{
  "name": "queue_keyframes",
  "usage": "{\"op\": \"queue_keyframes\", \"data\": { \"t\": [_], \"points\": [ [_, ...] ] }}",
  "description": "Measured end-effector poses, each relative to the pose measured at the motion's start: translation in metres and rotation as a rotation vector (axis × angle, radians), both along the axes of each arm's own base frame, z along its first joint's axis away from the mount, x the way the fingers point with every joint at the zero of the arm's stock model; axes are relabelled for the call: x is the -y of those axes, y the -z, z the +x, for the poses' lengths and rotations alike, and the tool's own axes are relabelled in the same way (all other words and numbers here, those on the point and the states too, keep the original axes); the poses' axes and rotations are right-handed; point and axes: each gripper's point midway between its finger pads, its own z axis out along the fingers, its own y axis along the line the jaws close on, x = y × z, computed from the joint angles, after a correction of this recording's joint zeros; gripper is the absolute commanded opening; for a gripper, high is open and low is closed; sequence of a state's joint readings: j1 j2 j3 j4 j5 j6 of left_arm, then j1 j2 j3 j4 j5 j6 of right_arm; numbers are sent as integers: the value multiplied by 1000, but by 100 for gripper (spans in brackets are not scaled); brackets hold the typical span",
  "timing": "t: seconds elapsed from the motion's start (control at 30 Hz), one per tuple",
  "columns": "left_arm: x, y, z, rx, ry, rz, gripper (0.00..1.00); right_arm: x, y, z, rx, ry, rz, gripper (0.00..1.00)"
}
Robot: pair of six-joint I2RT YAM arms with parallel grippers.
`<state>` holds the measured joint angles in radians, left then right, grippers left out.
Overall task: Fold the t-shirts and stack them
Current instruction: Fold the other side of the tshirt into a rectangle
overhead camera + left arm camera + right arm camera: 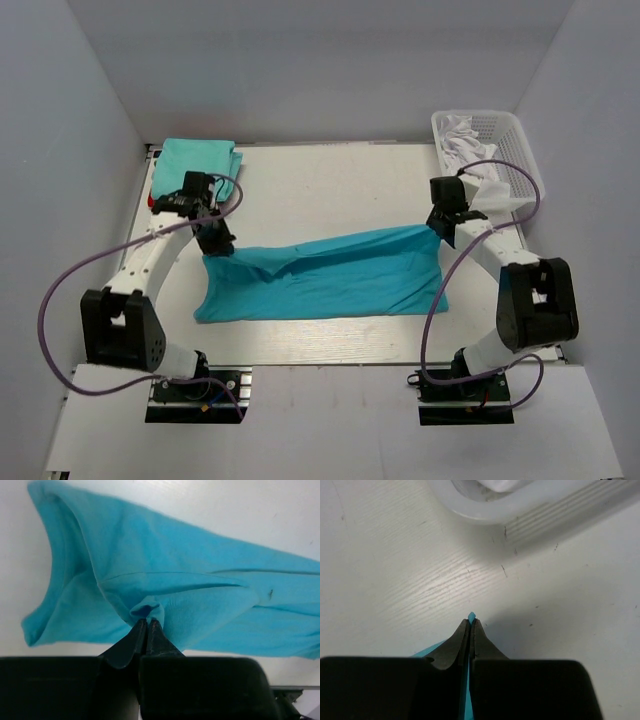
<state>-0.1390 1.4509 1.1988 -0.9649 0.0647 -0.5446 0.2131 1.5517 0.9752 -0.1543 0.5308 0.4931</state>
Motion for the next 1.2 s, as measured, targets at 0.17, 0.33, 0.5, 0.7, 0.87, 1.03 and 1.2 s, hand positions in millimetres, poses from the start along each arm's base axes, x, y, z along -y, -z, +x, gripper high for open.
{"op": "queue_keyframes", "data": {
  "t": [0.17, 0.33, 0.5, 0.7, 0.87, 1.03, 1.2],
  "points": [
    [-2, 4, -39, -24, -14, -17, 0, 1, -3, -18, 4, -11, 12, 0],
    [-4, 0, -55, 8, -25, -27, 0, 2, -20, -26, 55, -15, 26, 0],
    [-7, 31, -83, -71, -48, -25, 0, 2, -14, -43, 61, -18, 47, 0],
    [-11, 54, -105, -143, -92, -13, 0, 3, 29, -74, -41, -10, 68, 6],
    [-17, 59, -105, -163, -145, 17, 0, 6, 57, -100, -118, 10, 80, 64],
    [-16, 58, -99, -156, -149, 14, 0, 8, 55, -110, -129, 11, 79, 90],
    [-12, 29, -68, -51, -125, -1, 0, 6, 36, -105, -85, 2, 88, 90]
  ]
}}
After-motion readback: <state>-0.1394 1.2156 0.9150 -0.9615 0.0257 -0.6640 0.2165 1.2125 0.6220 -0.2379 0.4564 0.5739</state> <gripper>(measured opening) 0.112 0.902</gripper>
